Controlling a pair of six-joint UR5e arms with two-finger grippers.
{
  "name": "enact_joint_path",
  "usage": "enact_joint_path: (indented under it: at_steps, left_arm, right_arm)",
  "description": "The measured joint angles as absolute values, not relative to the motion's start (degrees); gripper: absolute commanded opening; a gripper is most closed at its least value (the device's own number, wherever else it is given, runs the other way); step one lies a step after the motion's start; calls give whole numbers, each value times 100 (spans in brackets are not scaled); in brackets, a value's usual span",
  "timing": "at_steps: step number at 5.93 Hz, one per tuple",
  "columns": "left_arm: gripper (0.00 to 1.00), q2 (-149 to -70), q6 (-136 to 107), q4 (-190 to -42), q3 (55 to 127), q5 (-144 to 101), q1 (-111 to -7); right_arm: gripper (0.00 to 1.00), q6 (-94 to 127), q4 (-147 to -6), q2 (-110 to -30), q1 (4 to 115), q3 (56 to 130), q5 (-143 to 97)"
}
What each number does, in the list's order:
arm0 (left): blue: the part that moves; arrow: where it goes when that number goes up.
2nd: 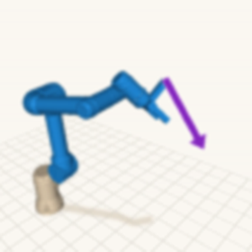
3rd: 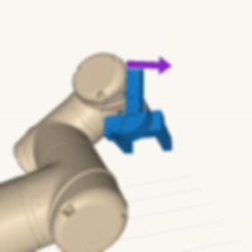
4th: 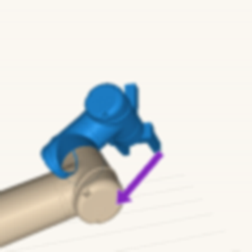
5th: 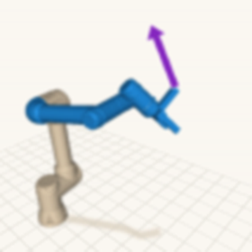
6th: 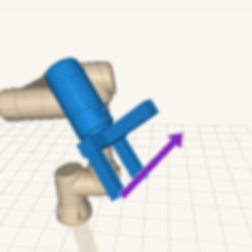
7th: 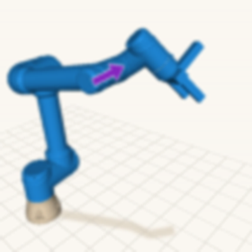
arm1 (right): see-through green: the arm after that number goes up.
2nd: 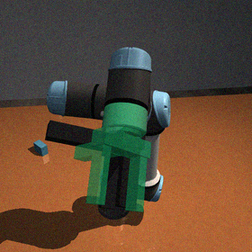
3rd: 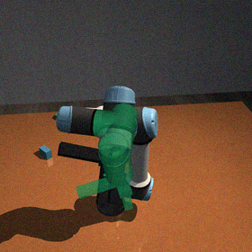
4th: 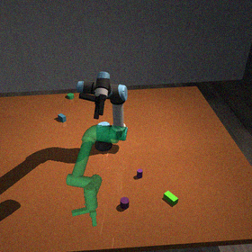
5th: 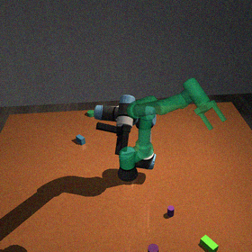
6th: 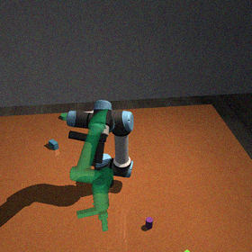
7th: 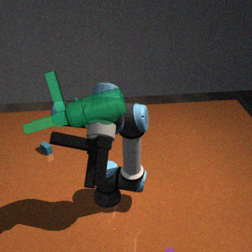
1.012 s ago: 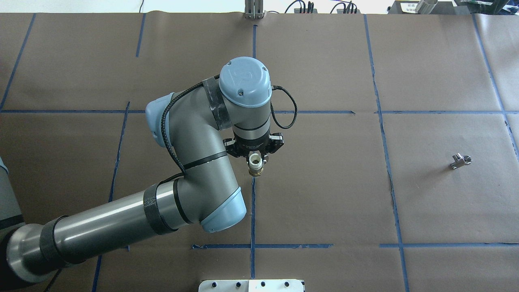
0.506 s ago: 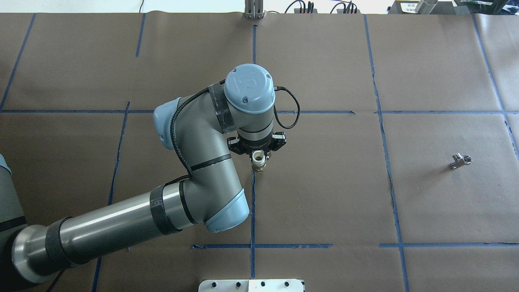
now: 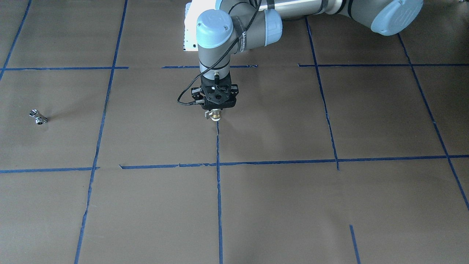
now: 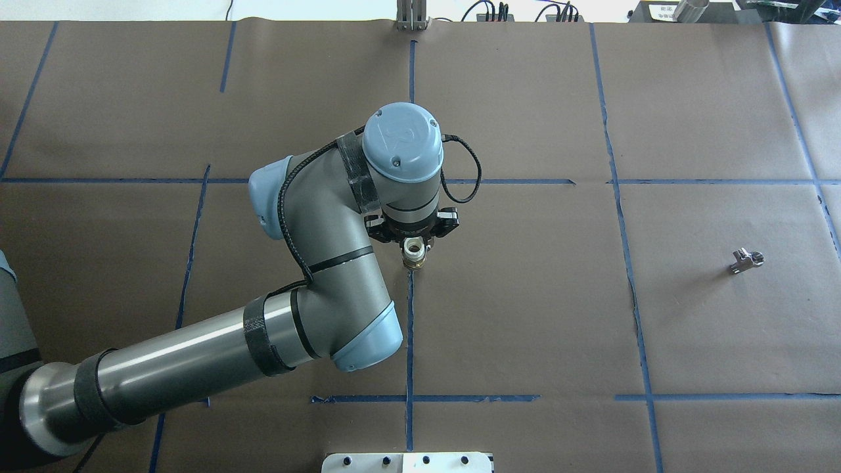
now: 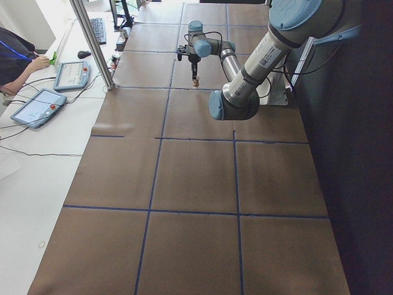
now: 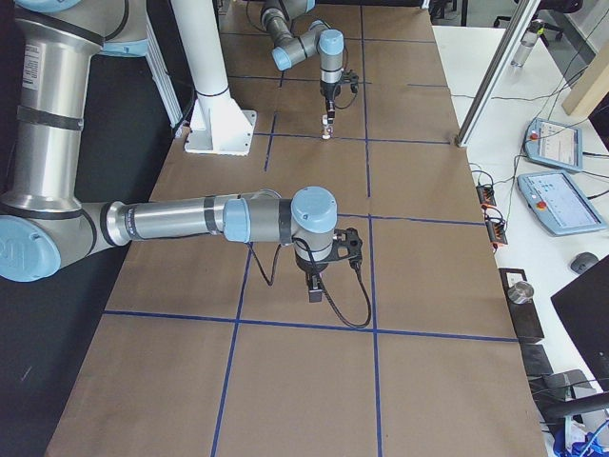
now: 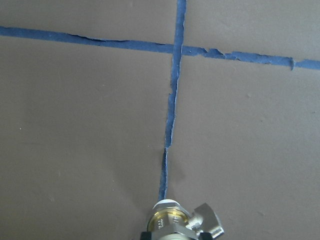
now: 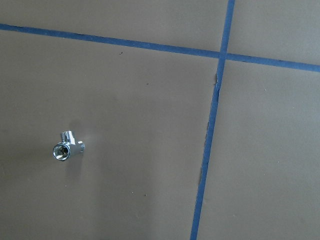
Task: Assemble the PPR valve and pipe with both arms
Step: 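Lower the white pipe fitting upright onto the table center, open left gripper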
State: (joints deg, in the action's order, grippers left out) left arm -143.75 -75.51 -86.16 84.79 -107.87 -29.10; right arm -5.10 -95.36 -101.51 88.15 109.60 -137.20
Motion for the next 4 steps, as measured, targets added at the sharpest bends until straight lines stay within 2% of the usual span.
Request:
enact_joint_path:
  at_steps: [2,3,4]
  left_arm:
    - [9,-14371,-7543,-8621,8386,-10789,-2910]
    - [58,-14370,-7544,-8625,8357,-10786,-2909]
    - [100,-14370,-7551,-8629,8350,-10785,-2911]
  right_arm:
    - [100,-510,-9536,-10151,8816,10960,-13720]
    - [100,-510,-9536,-10151,8816,10960,-13720]
    - [100,-510,-9536,-10151,8815,10960,-13720]
